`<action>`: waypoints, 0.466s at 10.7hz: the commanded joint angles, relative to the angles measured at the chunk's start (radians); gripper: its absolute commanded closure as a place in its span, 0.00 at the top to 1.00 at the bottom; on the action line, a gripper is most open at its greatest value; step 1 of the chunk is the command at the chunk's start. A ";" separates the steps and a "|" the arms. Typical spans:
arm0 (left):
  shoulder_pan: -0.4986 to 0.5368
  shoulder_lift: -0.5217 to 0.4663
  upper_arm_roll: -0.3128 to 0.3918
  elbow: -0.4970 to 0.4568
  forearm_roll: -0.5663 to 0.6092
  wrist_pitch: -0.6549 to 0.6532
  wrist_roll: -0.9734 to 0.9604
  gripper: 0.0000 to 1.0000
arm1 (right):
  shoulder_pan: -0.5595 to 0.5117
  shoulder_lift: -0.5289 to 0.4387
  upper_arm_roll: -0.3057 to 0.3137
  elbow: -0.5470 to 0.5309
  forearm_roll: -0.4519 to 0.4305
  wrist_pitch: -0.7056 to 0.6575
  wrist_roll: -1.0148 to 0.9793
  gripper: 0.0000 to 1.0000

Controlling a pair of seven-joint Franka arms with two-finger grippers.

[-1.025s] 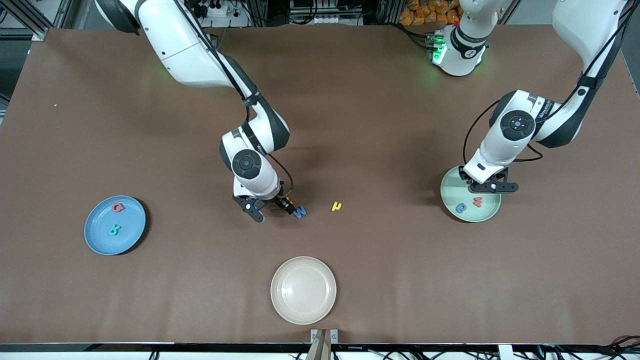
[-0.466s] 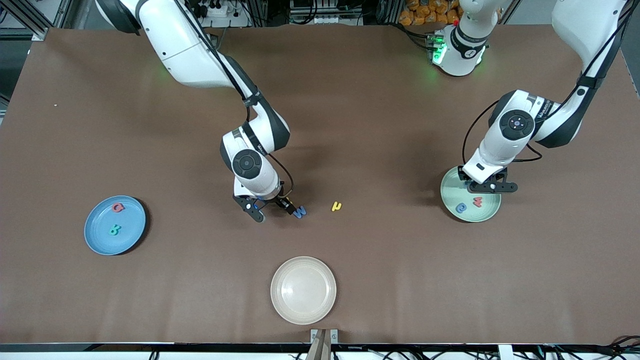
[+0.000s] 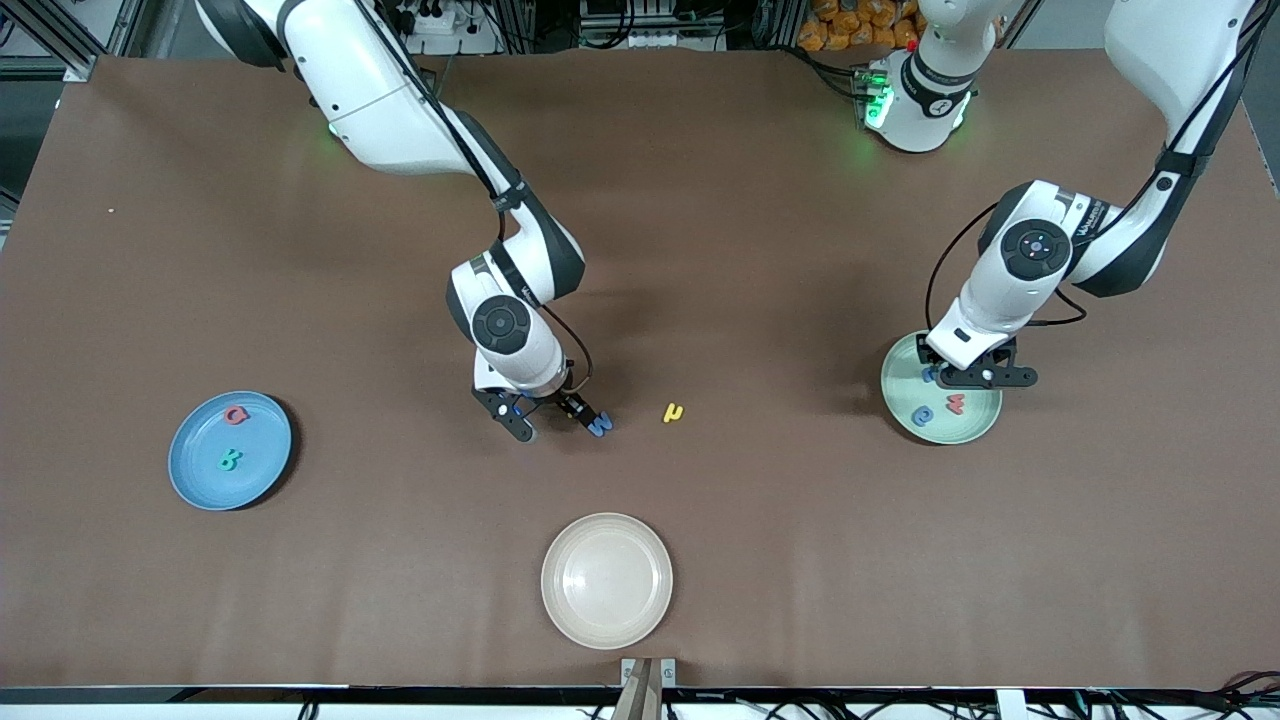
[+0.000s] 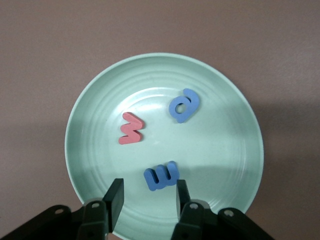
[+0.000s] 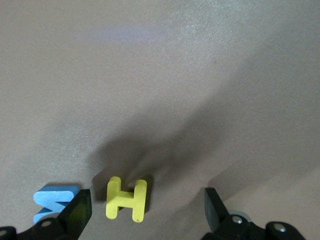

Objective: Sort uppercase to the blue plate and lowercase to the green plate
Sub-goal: 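Release the blue w on the green plate while the right gripper grasps yellow H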

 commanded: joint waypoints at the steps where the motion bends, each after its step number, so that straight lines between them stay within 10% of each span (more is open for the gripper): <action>1: -0.042 -0.001 -0.009 0.025 0.006 -0.006 -0.077 0.50 | 0.025 0.019 -0.007 0.023 -0.001 0.007 0.014 0.03; 5: -0.146 0.040 -0.009 0.126 -0.073 -0.096 -0.149 0.50 | 0.021 0.017 -0.009 0.023 -0.013 0.006 0.008 0.00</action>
